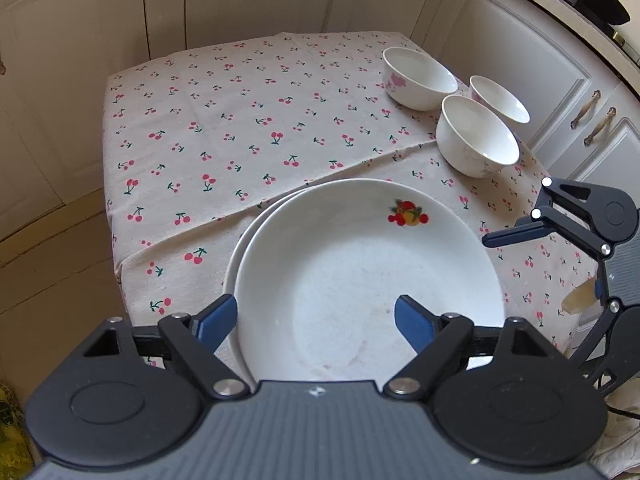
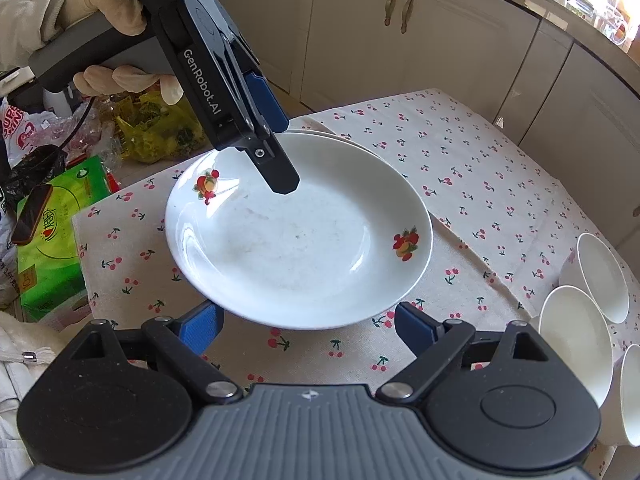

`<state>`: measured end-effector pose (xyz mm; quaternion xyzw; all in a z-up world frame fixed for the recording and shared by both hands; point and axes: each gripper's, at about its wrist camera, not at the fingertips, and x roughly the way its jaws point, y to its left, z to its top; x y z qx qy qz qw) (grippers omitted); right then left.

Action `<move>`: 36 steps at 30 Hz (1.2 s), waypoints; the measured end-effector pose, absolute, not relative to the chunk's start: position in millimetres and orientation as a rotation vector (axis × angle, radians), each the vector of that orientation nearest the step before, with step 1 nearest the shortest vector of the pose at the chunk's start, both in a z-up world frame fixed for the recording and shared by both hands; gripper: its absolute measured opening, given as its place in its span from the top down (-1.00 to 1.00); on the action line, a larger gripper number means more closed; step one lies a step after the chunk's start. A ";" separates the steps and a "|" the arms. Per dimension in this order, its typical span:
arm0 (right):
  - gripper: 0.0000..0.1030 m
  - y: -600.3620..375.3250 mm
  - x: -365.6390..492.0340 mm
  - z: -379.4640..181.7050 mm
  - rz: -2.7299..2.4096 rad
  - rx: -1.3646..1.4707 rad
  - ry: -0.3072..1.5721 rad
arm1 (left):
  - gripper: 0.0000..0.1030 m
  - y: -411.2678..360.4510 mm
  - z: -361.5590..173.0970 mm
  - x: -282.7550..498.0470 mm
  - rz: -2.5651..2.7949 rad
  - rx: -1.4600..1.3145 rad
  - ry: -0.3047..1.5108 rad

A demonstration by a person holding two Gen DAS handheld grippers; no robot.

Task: Organize plates and bowls
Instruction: 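Open the left tool and release the plate onto the stack, then move the left tool to a white bowl and grasp its rim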

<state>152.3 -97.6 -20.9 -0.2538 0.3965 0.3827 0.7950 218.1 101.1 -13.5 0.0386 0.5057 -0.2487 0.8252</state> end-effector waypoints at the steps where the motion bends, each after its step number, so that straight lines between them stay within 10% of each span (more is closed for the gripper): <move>1: -0.85 -98.6 151.9 -21.2 0.811 -0.544 0.850 | -0.66 102.6 -11.3 216.7 -0.535 0.065 1.065; 16: -1.00 -189.5 114.4 4.7 0.403 -0.246 0.629 | -0.67 29.8 22.3 167.1 -0.616 0.169 0.708; 36: -1.00 -225.1 173.6 -42.3 0.198 -0.279 0.647 | -0.67 -87.9 -10.0 274.0 -0.711 0.223 0.827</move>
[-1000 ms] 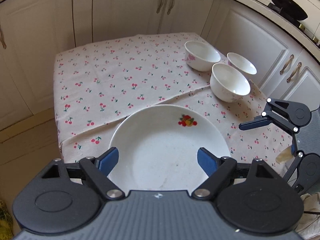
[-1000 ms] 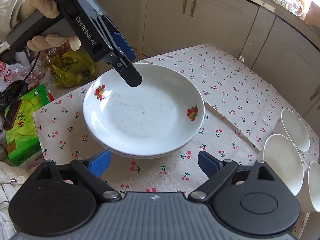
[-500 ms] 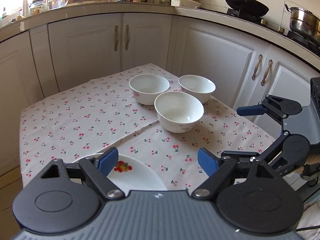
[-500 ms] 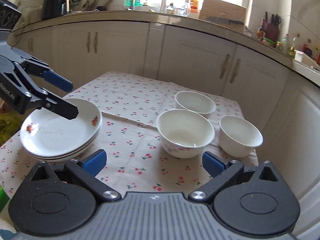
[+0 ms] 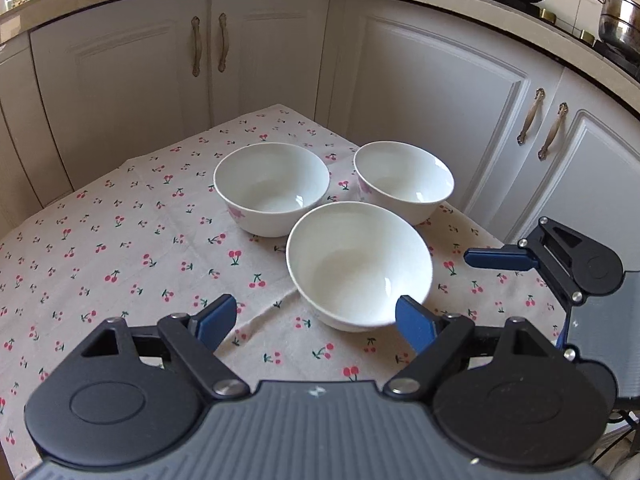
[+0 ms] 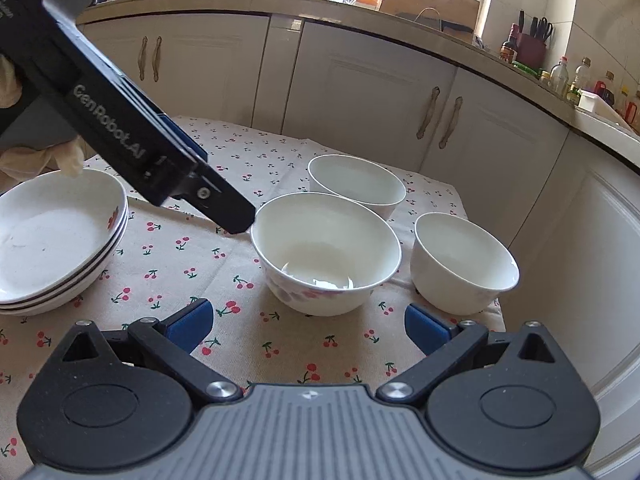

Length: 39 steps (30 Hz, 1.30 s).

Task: Organize plates and bowls
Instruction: 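Move the left tool to a white bowl and grasp its rim, then lift the white bowl with the left tool and lower it beside the plate stack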

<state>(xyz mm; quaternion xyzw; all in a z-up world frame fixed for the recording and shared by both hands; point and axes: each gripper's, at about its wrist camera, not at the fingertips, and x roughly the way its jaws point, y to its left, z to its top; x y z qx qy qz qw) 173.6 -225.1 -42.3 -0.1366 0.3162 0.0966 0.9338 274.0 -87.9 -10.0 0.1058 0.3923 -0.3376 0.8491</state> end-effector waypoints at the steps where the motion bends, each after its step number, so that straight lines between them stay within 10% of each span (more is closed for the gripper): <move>1: -1.00 -225.6 178.5 -44.1 0.197 -0.274 0.652 | -0.67 -91.8 -12.7 280.3 -0.715 0.231 0.833; 39: -0.77 -233.9 208.0 -45.3 0.241 -0.228 0.667 | -0.41 -136.5 -25.7 305.3 -0.837 0.258 0.865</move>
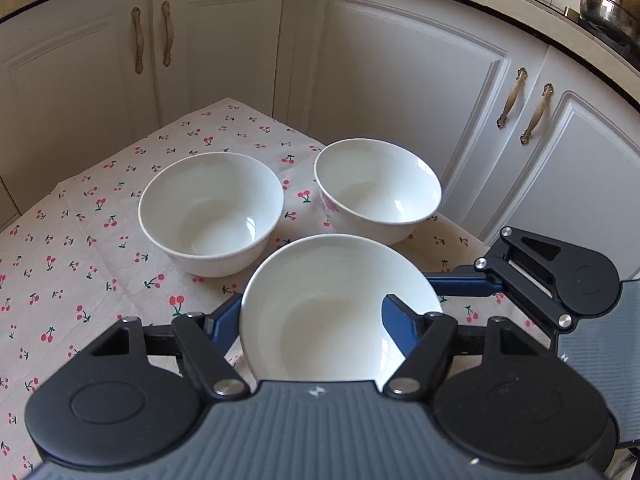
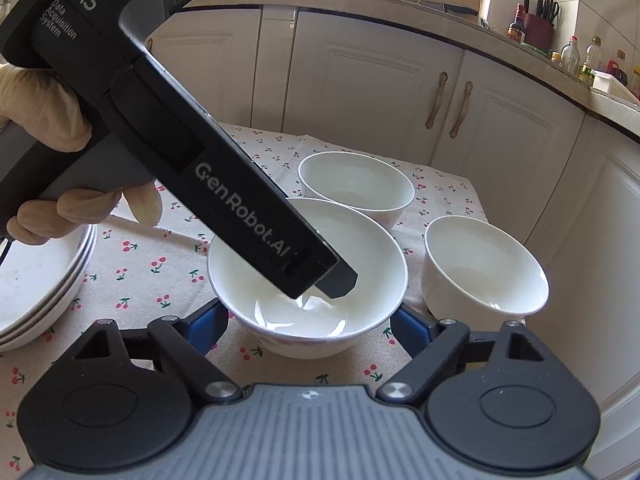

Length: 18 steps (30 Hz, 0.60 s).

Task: Organize plates and bowls
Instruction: 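Lift the white bowl with the left tool and lower it beside the plate stack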

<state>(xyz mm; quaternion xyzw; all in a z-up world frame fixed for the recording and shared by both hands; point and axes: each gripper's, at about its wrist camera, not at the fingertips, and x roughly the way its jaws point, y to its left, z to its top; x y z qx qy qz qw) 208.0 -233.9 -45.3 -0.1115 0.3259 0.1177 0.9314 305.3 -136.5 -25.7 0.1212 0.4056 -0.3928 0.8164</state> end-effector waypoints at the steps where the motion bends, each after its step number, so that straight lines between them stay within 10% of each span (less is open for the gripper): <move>1: -0.77 -234.3 205.2 -42.2 0.244 -0.229 0.669 | -0.41 -135.9 -23.5 302.2 -0.835 0.256 0.867; 18: -0.77 -233.0 136.0 -19.2 0.391 -0.228 0.672 | -0.41 -117.1 -11.4 214.9 -0.780 0.286 0.858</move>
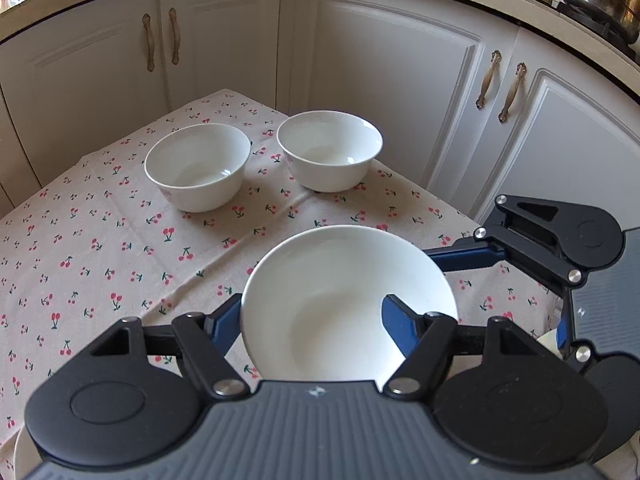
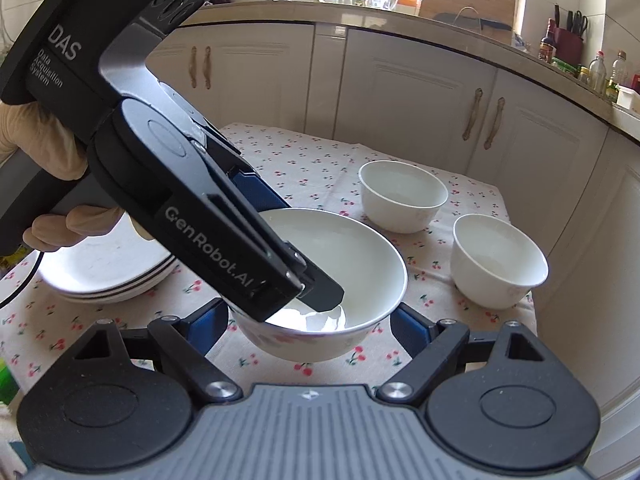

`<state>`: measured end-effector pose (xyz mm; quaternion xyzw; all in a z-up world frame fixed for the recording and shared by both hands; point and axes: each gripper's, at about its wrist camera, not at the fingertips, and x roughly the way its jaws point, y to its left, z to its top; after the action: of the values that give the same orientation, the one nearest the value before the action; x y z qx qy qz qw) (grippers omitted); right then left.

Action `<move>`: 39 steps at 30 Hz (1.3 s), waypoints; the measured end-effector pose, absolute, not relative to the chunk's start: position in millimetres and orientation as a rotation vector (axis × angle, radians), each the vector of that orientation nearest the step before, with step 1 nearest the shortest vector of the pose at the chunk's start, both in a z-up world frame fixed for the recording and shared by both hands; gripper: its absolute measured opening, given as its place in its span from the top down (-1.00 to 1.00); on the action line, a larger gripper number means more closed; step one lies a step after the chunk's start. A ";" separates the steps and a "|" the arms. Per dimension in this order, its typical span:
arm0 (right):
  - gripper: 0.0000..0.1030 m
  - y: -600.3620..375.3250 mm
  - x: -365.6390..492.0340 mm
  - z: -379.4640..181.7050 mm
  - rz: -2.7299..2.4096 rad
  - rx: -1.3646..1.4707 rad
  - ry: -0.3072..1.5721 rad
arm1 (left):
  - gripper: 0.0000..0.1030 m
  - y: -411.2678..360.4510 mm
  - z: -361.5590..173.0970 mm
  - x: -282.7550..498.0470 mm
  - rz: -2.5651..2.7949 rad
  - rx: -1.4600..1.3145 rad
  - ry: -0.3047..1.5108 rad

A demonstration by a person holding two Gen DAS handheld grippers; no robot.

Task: Organize plates and bowls
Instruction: 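Lift the white bowl with the left tool and lower it beside the plate stack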

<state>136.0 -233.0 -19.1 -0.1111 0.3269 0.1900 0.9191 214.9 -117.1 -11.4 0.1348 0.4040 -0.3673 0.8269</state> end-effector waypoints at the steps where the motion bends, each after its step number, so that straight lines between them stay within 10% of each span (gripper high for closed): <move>1: -0.77 -232.6 132.4 -19.7 0.399 -0.228 0.675 | -0.41 -115.7 -12.3 211.2 -0.779 0.285 0.862; 39: -0.82 -222.2 94.7 -39.2 0.505 -0.256 0.754 | -0.50 -89.2 -29.9 167.7 -0.791 0.231 0.903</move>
<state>94.7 -222.2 -39.2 -0.1233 0.3634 0.2433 0.8908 167.7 -89.2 -29.9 0.1085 0.4241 -0.3713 0.8188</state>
